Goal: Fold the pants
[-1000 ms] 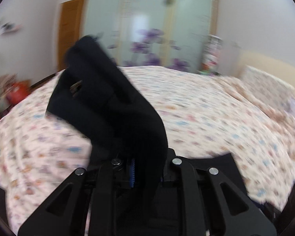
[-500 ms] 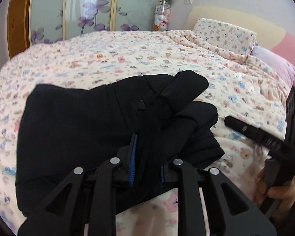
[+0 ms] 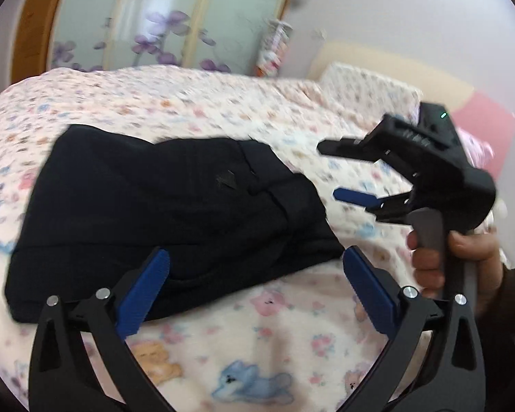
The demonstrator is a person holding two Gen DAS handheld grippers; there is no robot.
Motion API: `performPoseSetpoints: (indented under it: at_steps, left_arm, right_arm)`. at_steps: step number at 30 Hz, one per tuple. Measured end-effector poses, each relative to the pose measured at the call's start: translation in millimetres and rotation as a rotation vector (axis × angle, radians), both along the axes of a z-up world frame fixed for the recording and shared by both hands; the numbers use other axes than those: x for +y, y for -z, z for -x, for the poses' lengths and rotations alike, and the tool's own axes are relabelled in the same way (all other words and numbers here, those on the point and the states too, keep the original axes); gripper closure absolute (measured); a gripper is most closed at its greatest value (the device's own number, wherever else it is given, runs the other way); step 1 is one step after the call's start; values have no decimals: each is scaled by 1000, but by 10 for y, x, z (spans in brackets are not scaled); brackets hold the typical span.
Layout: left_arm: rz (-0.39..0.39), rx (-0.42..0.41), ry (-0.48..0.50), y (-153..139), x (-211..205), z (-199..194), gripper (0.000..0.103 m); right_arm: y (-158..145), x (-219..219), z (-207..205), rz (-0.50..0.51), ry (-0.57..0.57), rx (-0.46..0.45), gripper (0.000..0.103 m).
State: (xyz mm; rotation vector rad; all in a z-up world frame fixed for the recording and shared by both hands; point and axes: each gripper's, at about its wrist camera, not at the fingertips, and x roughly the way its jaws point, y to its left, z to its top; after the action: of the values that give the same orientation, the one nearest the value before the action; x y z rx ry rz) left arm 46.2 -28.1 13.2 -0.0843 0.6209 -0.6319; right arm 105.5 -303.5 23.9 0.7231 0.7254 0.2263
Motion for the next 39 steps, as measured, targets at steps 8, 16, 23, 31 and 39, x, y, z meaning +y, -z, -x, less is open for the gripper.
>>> performPoseSetpoints:
  at_steps: [8,16,23,31,39]
  left_arm:
    - [-90,-5,-332,-12,363,-167,2]
    - [-224,-6,-412,35,380,-230,2]
    - [-273,-14,-404,70,328,-222,2]
    - [-294,-14,-392,103,320,-245,2]
    - [-265,5,-398,104,392,-242,2]
  right_arm:
    - [147,255,-343,42,-90,103,15]
    - [229,347,-330,106,-129,85,40]
    - [354,272,-417,59,-142,107,42]
    - [391,237,-485,-42,-191,92,73]
    - [320,146,-313,-168,-187,35,82]
